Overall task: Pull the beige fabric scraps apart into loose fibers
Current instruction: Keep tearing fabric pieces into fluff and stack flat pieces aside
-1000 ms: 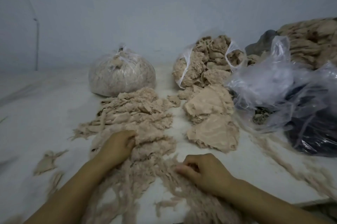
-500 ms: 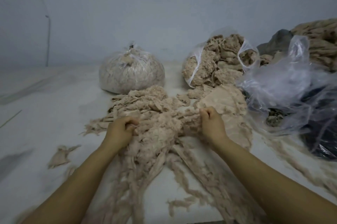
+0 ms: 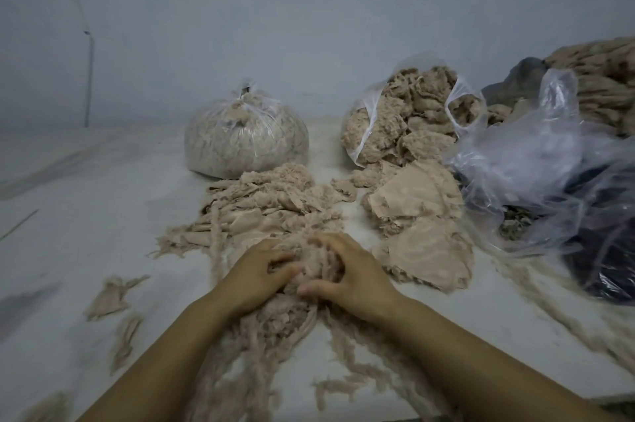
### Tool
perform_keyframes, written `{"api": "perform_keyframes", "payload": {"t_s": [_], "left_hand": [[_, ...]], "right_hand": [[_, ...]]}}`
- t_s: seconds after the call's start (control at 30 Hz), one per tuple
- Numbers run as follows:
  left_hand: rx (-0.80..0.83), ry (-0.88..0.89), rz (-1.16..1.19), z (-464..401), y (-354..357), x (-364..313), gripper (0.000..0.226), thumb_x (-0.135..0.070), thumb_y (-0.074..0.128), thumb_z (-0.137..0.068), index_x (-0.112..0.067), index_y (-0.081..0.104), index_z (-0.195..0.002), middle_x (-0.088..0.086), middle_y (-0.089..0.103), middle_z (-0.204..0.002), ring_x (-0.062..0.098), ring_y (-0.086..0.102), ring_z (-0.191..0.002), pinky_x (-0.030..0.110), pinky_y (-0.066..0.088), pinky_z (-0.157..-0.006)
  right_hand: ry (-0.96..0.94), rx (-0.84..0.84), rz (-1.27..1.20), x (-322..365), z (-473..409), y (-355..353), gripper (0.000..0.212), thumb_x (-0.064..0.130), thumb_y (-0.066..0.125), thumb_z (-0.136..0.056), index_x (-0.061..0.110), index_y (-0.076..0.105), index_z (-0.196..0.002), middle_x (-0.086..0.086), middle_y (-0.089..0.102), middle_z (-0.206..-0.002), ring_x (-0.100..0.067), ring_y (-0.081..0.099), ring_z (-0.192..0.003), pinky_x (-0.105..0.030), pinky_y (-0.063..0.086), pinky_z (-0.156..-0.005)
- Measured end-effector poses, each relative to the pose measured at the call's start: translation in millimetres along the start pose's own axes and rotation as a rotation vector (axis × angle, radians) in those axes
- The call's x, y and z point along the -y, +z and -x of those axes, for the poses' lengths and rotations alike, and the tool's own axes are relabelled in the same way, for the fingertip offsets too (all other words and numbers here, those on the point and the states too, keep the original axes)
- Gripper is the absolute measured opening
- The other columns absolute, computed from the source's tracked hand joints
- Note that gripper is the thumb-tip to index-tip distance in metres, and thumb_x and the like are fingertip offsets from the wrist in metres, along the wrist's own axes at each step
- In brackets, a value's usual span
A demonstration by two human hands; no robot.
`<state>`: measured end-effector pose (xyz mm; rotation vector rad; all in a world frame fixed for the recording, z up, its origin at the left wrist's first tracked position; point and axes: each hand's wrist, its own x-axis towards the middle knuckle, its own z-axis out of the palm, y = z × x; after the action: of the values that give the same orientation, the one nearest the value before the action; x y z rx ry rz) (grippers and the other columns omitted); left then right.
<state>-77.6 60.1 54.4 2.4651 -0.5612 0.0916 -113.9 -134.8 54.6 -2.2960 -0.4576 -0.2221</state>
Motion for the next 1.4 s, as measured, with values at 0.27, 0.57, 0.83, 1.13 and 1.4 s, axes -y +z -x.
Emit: {"api": "perform_keyframes", "payload": {"t_s": [0.27, 0.57, 0.83, 1.13, 1.4], "left_hand": [[-0.087, -0.037, -0.268, 2, -3, 29, 0.021, -0.008, 0.042, -0.097, -0.004, 0.063, -0.097, 0.007, 0.056, -0.101, 0.027, 0.053, -0.102, 0.029, 0.033, -0.087], [0.077, 0.341, 0.029, 6, 6, -14, 0.042, 0.004, 0.043, -0.090, -0.011, 0.060, -0.125, -0.015, 0.042, -0.138, -0.002, 0.029, -0.133, 0.008, 0.014, -0.110], [0.160, 0.176, -0.383, 0, 25, 15, 0.056, -0.011, 0.032, -0.099, -0.013, 0.011, -0.151, 0.006, 0.005, -0.159, 0.012, 0.005, -0.147, 0.009, -0.017, -0.102], [-0.119, 0.126, 0.115, -2, 11, 6, 0.038, 0.007, 0.047, -0.089, -0.014, 0.064, -0.116, -0.007, 0.058, -0.124, 0.013, 0.052, -0.120, 0.011, 0.037, -0.095], [0.061, 0.144, 0.312, -18, 21, -71, 0.043, -0.041, 0.037, -0.100, -0.029, 0.040, -0.140, -0.020, 0.041, -0.136, -0.005, 0.038, -0.123, 0.011, 0.029, -0.100]], "right_hand": [[-0.276, -0.177, -0.016, -20, 17, -10, 0.008, 0.003, 0.057, -0.087, 0.007, 0.064, -0.086, 0.009, 0.063, -0.117, -0.003, 0.056, -0.114, -0.009, 0.041, -0.090], [-0.229, -0.092, 0.198, -23, 21, -10, 0.032, 0.011, 0.065, -0.082, 0.024, 0.067, -0.111, 0.007, 0.055, -0.125, -0.016, 0.061, -0.100, -0.032, 0.051, -0.081], [-0.169, -0.297, -0.318, -26, 31, -14, 0.036, -0.018, 0.052, -0.084, 0.015, 0.064, -0.077, -0.013, 0.068, -0.078, -0.010, 0.065, -0.056, -0.023, 0.052, -0.056], [0.001, -0.401, -0.680, -25, 27, -21, 0.054, -0.024, 0.050, -0.073, 0.030, 0.058, -0.070, 0.011, 0.067, -0.085, -0.007, 0.062, -0.089, -0.017, 0.048, -0.077], [0.120, -0.324, -0.793, -10, 24, -15, 0.033, 0.004, 0.072, -0.081, 0.019, 0.052, -0.102, 0.000, 0.056, -0.093, -0.001, 0.059, -0.076, -0.017, 0.050, -0.065]]}}
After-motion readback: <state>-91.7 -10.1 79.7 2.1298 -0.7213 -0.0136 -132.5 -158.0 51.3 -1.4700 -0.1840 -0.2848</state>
